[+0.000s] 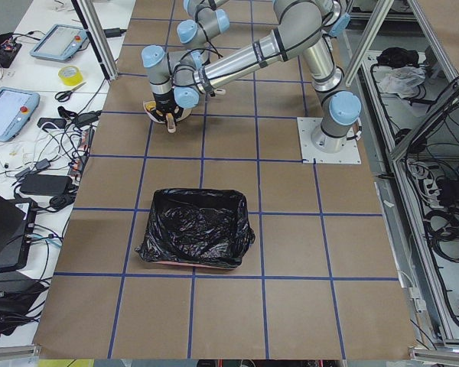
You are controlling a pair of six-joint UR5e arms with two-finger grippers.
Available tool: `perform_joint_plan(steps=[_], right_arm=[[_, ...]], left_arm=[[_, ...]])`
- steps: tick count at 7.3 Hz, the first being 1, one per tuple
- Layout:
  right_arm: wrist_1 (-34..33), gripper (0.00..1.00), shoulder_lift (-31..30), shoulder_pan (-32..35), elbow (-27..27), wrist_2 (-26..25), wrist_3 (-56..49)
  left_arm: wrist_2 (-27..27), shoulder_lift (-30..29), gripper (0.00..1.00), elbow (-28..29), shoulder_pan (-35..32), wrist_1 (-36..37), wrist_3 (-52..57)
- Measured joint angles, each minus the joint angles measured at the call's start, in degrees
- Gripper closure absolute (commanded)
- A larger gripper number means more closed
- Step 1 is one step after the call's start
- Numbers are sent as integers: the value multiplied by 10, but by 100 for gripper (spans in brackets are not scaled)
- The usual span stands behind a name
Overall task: Sweep and dump trash into bin
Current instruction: 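Sweep the potato and sponge into the dustpan with the right gripper's brush, then lift the dustpan toward the black bin with the left gripper while the right withdraws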
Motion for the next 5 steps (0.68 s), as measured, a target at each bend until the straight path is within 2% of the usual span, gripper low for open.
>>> perform_joint_plan(steps=[3, 5], right_arm=[[73, 100, -40, -24, 2, -3, 10], [110, 100, -69, -46, 10, -53, 5]], left_arm=[[-2, 1, 89, 0, 0, 1, 0], [-7, 3, 91, 0, 4, 1, 4]])
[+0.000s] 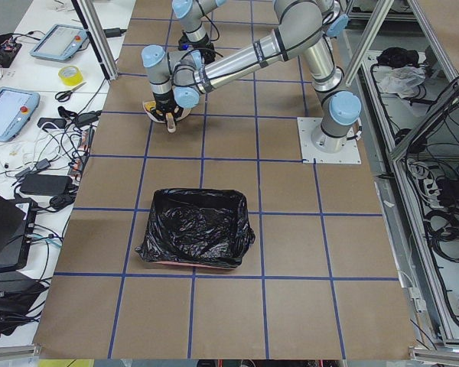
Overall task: Sweep and dump trash into bin
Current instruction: 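Lift the dustpan toward the black bin with the left gripper while the right withdraws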
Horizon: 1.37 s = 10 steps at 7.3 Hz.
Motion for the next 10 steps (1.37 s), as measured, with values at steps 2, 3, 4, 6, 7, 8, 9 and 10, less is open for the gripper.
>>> perform_joint_plan(steps=[2, 3, 4, 6, 7, 8, 9, 10], right_arm=[[-2, 100, -28, -26, 31, -47, -42], [-10, 100, -51, -49, 57, -55, -77], [-28, 100, -76, -76, 91, -65, -116], [-71, 100, -126, -128, 158, -107, -183], [-78, 100, -151, -153, 180, -117, -219], [-81, 100, -175, -179, 197, -118, -257], [-86, 100, -192, -208, 210, -116, -294], [-101, 100, -203, -240, 222, -113, -332]], left_arm=[[-15, 4, 92, 0, 12, -1, 7], [-30, 7, 92, -1, 23, -1, 10], [-42, 8, 93, -2, 30, -2, 11], [-51, 13, 95, -2, 38, -2, 13], [-61, 18, 95, -2, 48, -2, 15], [-80, 25, 96, 0, 67, -5, 18], [-103, 35, 96, 3, 95, -16, 26], [-120, 46, 97, 7, 126, -30, 38]])
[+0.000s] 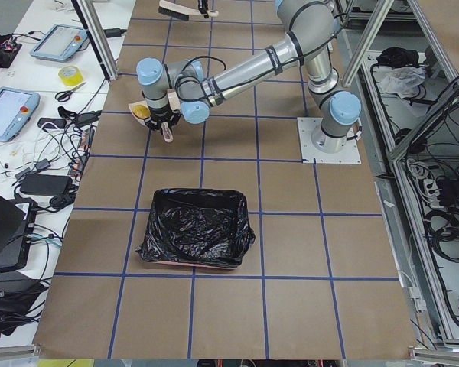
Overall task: Sweep and dump trash into bin
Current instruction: 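Lift the dustpan toward the black bin with the left gripper while the right withdraws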
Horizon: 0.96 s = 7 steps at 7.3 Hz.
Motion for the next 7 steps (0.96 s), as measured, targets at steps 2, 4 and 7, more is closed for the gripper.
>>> perform_joint_plan(steps=[2, 4, 7], right_arm=[[-69, 100, -5, -76, 40, 23, -82], [-118, 100, 0, -141, 82, 51, -125], [-70, 100, 6, -183, 92, 55, -147]], left_arm=[[-16, 27, 98, 10, 59, -36, 36], [-24, 44, 98, 48, 137, -107, 114], [-21, 26, 99, 154, 258, -211, 271]])
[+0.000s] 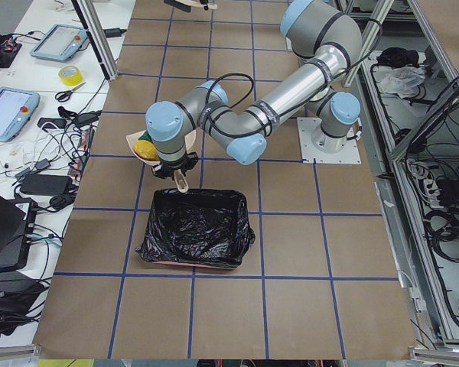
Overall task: Sweep and dump trash into bin
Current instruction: 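Tip the dustpan over the black bin with left gripper while right lowers brush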
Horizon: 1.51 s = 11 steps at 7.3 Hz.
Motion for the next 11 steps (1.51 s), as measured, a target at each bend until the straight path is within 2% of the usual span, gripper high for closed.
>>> perform_joint_plan(steps=[1, 3, 5, 7, 11], right_arm=[[24, 100, 5, -7, -1, -6, -25], [42, 100, 22, -29, -1, -23, -66], [42, 100, 44, -56, -2, -29, -84], [43, 100, 58, -62, -3, -35, -68], [40, 100, 76, -58, -5, -59, -79]], left_arm=[[8, -13, 99, 38, 38, -25, 61], [49, -46, 100, 101, 86, -26, 191], [122, -89, 100, 149, 96, 38, 314], [168, -115, 100, 161, 95, 100, 386], [256, -105, 100, 151, 48, 131, 397]])
